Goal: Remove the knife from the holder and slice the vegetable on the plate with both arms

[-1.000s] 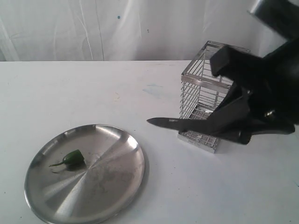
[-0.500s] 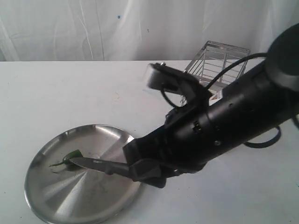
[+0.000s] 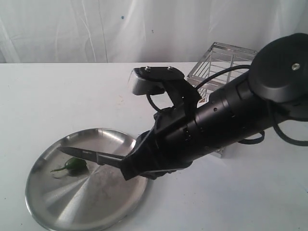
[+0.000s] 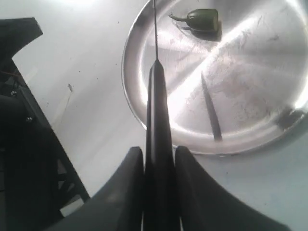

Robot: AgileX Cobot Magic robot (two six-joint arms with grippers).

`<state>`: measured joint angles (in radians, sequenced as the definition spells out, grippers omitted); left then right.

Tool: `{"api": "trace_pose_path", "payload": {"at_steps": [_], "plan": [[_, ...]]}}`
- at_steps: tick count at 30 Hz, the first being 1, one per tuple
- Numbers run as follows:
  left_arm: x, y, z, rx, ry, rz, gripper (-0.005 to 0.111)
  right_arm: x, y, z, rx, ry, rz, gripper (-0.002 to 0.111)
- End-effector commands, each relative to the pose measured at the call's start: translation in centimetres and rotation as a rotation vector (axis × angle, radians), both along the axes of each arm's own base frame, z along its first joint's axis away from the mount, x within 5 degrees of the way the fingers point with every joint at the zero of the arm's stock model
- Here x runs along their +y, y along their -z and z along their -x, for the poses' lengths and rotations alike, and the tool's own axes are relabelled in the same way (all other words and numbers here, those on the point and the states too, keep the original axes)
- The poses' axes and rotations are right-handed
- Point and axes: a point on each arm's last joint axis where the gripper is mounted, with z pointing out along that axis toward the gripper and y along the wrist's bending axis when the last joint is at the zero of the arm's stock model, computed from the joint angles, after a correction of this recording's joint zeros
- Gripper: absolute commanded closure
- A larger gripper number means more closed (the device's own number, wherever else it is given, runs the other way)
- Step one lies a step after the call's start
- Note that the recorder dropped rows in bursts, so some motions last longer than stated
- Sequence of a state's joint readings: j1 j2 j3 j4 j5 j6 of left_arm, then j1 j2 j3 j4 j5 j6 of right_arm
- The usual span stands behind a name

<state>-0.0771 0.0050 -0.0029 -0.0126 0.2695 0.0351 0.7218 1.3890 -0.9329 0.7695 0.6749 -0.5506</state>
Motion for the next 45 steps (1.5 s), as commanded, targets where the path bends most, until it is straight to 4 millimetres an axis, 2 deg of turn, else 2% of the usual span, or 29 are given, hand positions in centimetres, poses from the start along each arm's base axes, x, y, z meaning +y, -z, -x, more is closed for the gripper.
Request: {"api": "trace_pose_path", "payload": {"at_steps": [1,2,4,6,11,15,19,21,24,28,30,32,34,37,39,40,43,44,45], "plan": [[-0.2,-2.8,-0.6,-0.261,-0.098,0.508,0.107,0.2,-0.2,-0.4,-0.179,-0.100,0.001,0.108],[0.0,-3.4,-0.7,-0.307,-0.127,0.642,0.107,0.3,-0.1,-0.8,-0.216,-0.090,0.004,0.108],[0.2,-4.0,-0.7,-0.363,-0.154,0.758,0.107,0.5,0.3,-1.6,-0.264,-0.058,0.010,0.108],[0.3,-4.1,-0.7,-0.376,-0.159,0.778,0.107,0.9,1.4,-2.4,-0.249,-0.032,0.027,0.108],[0.3,-4.0,-0.7,-0.358,-0.166,0.826,0.107,1.9,5.7,-2.5,-0.044,-0.091,0.111,0.108],[-0.4,-2.7,-0.6,-0.179,-0.173,0.885,0.107,2.2,7.0,-2.9,-0.023,-0.081,0.134,0.108],[-1.5,-0.4,0.2,0.123,-0.156,0.828,0.107,2.2,6.4,-3.5,-0.086,-0.036,0.118,0.108],[-1.7,-0.3,0.2,0.143,-0.153,0.856,0.107,2.0,5.5,-3.5,-0.124,-0.018,0.099,0.108],[-1.2,-1.8,-0.3,-0.022,-0.166,0.974,0.107,1.6,3.5,-3.2,-0.187,0.003,0.055,0.108],[-0.2,-3.6,-0.7,-0.204,-0.225,1.251,0.107,0.8,0.7,-2.5,-0.261,0.025,-0.007,0.108],[-0.2,-5.4,-0.5,-0.245,-0.197,1.270,0.107,0.5,-0.4,-2.2,-0.258,0.055,-0.050,0.108],[-0.8,-6.8,-0.5,-0.168,-0.166,1.218,0.107,0.4,-0.8,-1.9,-0.240,0.072,-0.073,0.108],[-1.7,-6.9,-0.9,0.005,-0.144,1.094,0.107,0.5,-0.8,-1.9,-0.226,0.077,-0.080,0.108],[-3.2,-4.7,-1.8,0.327,-0.069,0.869,0.107,0.8,-0.1,-2.4,-0.210,0.103,-0.078,0.108],[-4.5,-3.4,-2.1,0.512,0.008,0.911,0.107,1.0,0.3,-2.7,-0.185,0.126,-0.086,0.108],[-5.1,-3.1,-2.3,0.552,0.066,0.966,0.107,1.1,0.5,-2.7,-0.170,0.135,-0.093,0.108],[-5.8,-3.9,-3.3,0.426,0.194,1.117,0.107,1.3,0.5,-2.7,-0.129,0.153,-0.119,0.108],[-5.7,-4.2,-3.8,0.351,0.215,1.123,0.107,1.3,0.5,-2.7,-0.118,0.162,-0.129,0.108],[-5.7,-4.0,-4.0,0.326,0.240,1.055,0.107,1.4,0.4,-2.7,-0.110,0.172,-0.139,0.108]]}}
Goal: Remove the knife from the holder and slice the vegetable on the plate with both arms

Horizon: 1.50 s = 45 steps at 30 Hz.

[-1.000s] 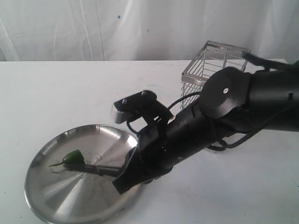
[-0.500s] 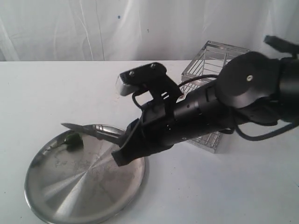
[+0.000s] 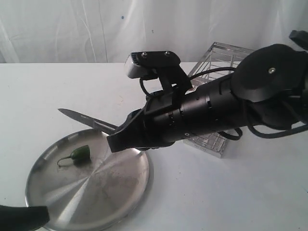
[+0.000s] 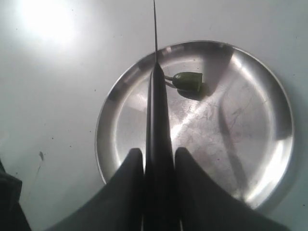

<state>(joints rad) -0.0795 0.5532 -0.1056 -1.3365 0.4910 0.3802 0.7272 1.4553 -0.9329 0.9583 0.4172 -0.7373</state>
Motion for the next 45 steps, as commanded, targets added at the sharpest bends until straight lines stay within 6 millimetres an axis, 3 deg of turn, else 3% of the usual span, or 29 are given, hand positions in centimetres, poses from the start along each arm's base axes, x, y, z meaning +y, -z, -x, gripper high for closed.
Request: {"api": "trace_pose_path", "payload": {"at_steps": [1,5,9,14,21,24,27,31,35,39,41,43,44,45], "plan": [[-0.1,-0.8,-1.5,-0.197,-0.015,0.035,0.107,0.1,-0.3,-0.1,0.045,0.051,-0.061,0.108],[-0.1,-0.1,-2.0,-0.127,-0.014,0.029,0.107,0.2,-0.4,0.0,0.052,0.057,-0.076,0.108],[0.8,0.3,-3.2,-0.077,-0.128,-0.059,0.107,0.6,-0.4,0.4,0.060,0.044,-0.083,0.108],[1.6,-2.7,-6.2,-0.153,-0.230,-0.145,0.107,0.9,-0.7,0.4,0.061,0.097,-0.120,0.108],[2.5,-4.1,-11.1,-0.242,-0.113,-0.595,0.107,0.9,-0.8,0.2,0.056,0.127,-0.129,0.108],[2.5,-3.2,-13.3,-0.193,-0.083,-0.654,0.107,0.8,-0.9,0.0,0.037,0.150,-0.132,0.108],[2.6,-0.9,-14.9,-0.049,-0.104,-0.623,0.107,0.6,-1.0,-0.5,0.006,0.190,-0.136,0.108],[3.3,2.0,-16.0,0.137,-0.239,-0.589,0.107,0.4,-1.1,-0.9,-0.028,0.234,-0.142,0.108],[5.2,2.8,-16.7,0.213,-0.510,-0.619,0.107,0.3,-1.2,-1.1,-0.019,0.278,-0.162,0.108],[8.1,2.2,-16.8,0.226,-0.771,-0.688,0.107,0.3,-1.3,-1.2,-0.017,0.295,-0.169,0.108],[10.6,1.7,-17.3,0.266,-0.952,-0.580,0.107,0.3,-1.3,-1.2,-0.017,0.295,-0.169,0.108],[12.8,1.8,-17.9,0.342,-1.126,-0.314,0.107,0.3,-1.2,-1.1,-0.009,0.287,-0.166,0.108],[13.9,2.0,-18.7,0.370,-1.107,-0.205,0.107,0.3,-1.1,-1.0,-0.002,0.278,-0.165,0.108],[14.4,1.8,-19.1,0.343,-1.034,-0.275,0.107,0.3,-1.0,-1.0,0.001,0.276,-0.162,0.108]]}}
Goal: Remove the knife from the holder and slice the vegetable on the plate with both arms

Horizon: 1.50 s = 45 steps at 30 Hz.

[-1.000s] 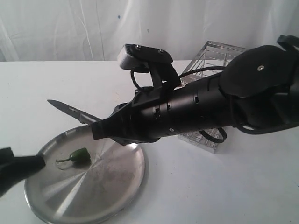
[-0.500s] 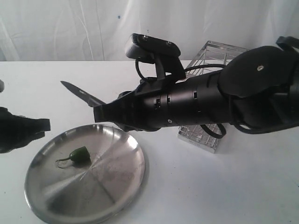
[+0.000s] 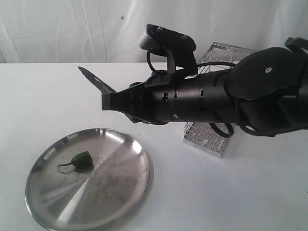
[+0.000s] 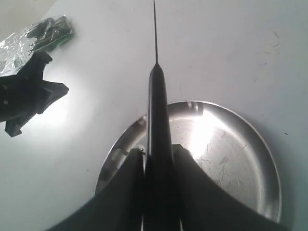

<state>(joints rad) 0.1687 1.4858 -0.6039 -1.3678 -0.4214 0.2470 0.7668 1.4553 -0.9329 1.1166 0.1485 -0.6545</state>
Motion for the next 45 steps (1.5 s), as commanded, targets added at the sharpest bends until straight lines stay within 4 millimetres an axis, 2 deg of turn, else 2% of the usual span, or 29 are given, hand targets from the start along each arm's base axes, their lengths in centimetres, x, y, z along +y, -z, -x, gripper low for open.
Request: {"api": "trace_pose_path", "payload": {"at_steps": [1,2,4,8,9,11,13,14,15,16,17,19,20,21,22,24,31,34,38,45], "plan": [[2.1,-0.2,-1.9,0.009,0.160,-0.007,0.107,-0.1,0.1,0.3,0.012,-0.006,-0.001,0.108],[2.4,-0.7,-3.1,0.069,0.380,-0.220,0.107,-0.2,0.3,0.3,0.015,-0.004,0.004,0.108],[2.5,-1.1,-4.7,0.198,0.726,-0.531,0.107,-0.1,0.4,0.3,0.015,-0.005,0.006,0.108],[0.9,-0.5,-5.7,0.278,1.009,-0.766,0.107,-0.2,0.4,0.3,0.013,-0.002,0.006,0.108],[0.0,-0.2,-5.8,0.288,1.133,-0.870,0.107,-0.2,0.4,0.2,0.011,0.001,0.006,0.108],[-1.5,0.4,-5.6,0.266,1.254,-0.944,0.107,-0.2,0.3,0.1,0.004,0.011,0.005,0.108],[-2.1,1.0,-5.1,0.266,1.227,-0.870,0.107,-0.3,0.3,0.0,-0.004,0.022,0.005,0.108],[-2.3,1.3,-4.8,0.257,1.154,-0.770,0.107,-0.3,0.3,0.0,-0.008,0.025,0.006,0.108],[-2.6,2.0,-4.2,0.234,0.981,-0.557,0.107,-0.3,0.3,-0.1,-0.009,0.029,0.007,0.108],[-2.8,2.4,-3.7,0.231,0.949,-0.501,0.107,-0.3,0.4,-0.1,-0.007,0.029,0.009,0.108],[-3.3,2.9,-3.3,0.220,0.990,-0.502,0.107,-0.2,0.5,-0.1,-0.001,0.023,0.012,0.108],[-5.0,3.1,-3.0,0.081,1.097,-0.485,0.107,0.0,1.0,-0.1,0.019,0.007,0.021,0.108],[-6.0,2.9,-2.9,-0.038,1.125,-0.428,0.107,0.1,1.1,-0.1,0.025,0.003,0.023,0.108],[-7.9,2.1,-2.7,-0.242,1.164,-0.287,0.107,0.2,1.6,-0.2,0.039,-0.002,0.033,0.108],[-8.6,1.8,-2.5,-0.303,1.188,-0.229,0.107,0.2,1.7,-0.2,0.040,-0.002,0.035,0.108],[-9.9,2.3,-1.6,-0.302,1.204,-0.122,0.107,0.2,1.5,-0.2,0.031,0.008,0.033,0.108],[-13.3,3.4,1.2,-0.320,1.293,0.003,0.107,0.6,1.9,0.7,0.108,-0.093,0.037,0.108],[-14.9,3.7,2.1,-0.314,1.316,0.040,0.107,0.6,1.9,0.6,0.101,-0.082,0.035,0.108],[-16.5,3.7,2.5,-0.334,1.249,0.103,0.107,0.6,1.9,0.6,0.099,-0.078,0.035,0.108],[-17.5,3.1,2.6,-0.398,1.242,0.120,0.107,0.7,2.1,0.7,0.112,-0.089,0.039,0.108]]}}
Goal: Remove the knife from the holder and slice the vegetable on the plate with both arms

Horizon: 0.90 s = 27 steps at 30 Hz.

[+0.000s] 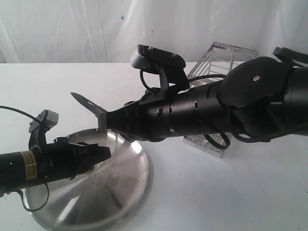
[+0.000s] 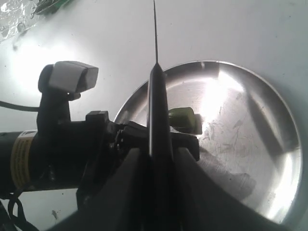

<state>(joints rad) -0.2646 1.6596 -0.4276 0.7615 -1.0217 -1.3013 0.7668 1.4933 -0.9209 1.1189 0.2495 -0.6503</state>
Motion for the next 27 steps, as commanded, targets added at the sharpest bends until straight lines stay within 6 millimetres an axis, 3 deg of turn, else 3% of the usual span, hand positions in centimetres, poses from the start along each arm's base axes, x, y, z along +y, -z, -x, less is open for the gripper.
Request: {"api": "trace_pose_path", "payload": {"at_steps": [1,22,27], "plan": [[-0.2,-0.3,0.2,-0.028,-0.009,0.024,0.107,0.1,0.4,0.2,0.025,-0.024,0.009,0.108],[-0.2,-0.6,-0.1,-0.043,-0.039,0.059,0.107,0.3,1.8,0.8,0.047,-0.145,0.108,0.108],[-0.4,-1.0,0.0,-0.092,-0.011,0.078,0.107,0.7,3.3,0.8,0.105,-0.175,0.137,0.108]]}}
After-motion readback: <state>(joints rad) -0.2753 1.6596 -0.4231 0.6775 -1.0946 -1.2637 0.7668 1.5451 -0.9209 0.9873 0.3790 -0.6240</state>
